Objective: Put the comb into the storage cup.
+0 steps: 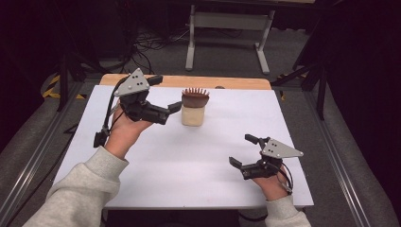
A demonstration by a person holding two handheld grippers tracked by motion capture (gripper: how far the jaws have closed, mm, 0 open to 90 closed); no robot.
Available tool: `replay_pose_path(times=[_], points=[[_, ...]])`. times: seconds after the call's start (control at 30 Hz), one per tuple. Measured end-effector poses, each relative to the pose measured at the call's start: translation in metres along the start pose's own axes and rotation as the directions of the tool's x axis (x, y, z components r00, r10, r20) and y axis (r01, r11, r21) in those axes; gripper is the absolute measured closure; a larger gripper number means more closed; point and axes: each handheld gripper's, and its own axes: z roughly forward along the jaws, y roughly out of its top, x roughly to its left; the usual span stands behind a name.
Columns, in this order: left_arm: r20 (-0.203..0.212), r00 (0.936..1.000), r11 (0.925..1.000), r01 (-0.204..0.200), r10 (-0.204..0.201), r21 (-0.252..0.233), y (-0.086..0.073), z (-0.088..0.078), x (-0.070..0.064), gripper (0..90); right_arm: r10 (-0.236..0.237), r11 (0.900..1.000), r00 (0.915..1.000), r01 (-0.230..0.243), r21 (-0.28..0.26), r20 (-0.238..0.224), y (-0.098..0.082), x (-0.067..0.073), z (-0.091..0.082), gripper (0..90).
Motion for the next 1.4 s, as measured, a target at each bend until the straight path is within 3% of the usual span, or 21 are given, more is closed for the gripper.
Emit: replay_pose_path(times=[0.37, 0.9, 1.3, 1.4], points=[[0.02, 0.999, 0.9989, 0.04, -0.04, -0.024, -0.029, -0.037, -0.002, 0.7, 0.002, 1.0, 1.0, -0.002, 0.008, -0.001, -0.001, 0.0, 0.001, 2.1], [0.005, 0.998, 0.9975, 0.064, -0.064, -0.03, -0.083, -0.079, 0.002, 0.7, 0.006, 1.0, 1.0, -0.006, 0.026, -0.003, -0.003, 0.001, 0.003, 2.2], [-0.036, 0.9944, 0.9949, 0.1, -0.099, 0.016, -0.133, -0.104, 0.003, 0.7, -0.001, 0.999, 1.0, 0.001, 0.033, 0.004, -0.005, -0.002, 0.003, 2.2], [-0.04, 0.9906, 0.9912, 0.131, -0.13, 0.019, -0.148, -0.106, 0.002, 0.8, 0.002, 0.999, 1.0, -0.002, 0.034, 0.005, -0.006, -0.002, 0.003, 2.2]])
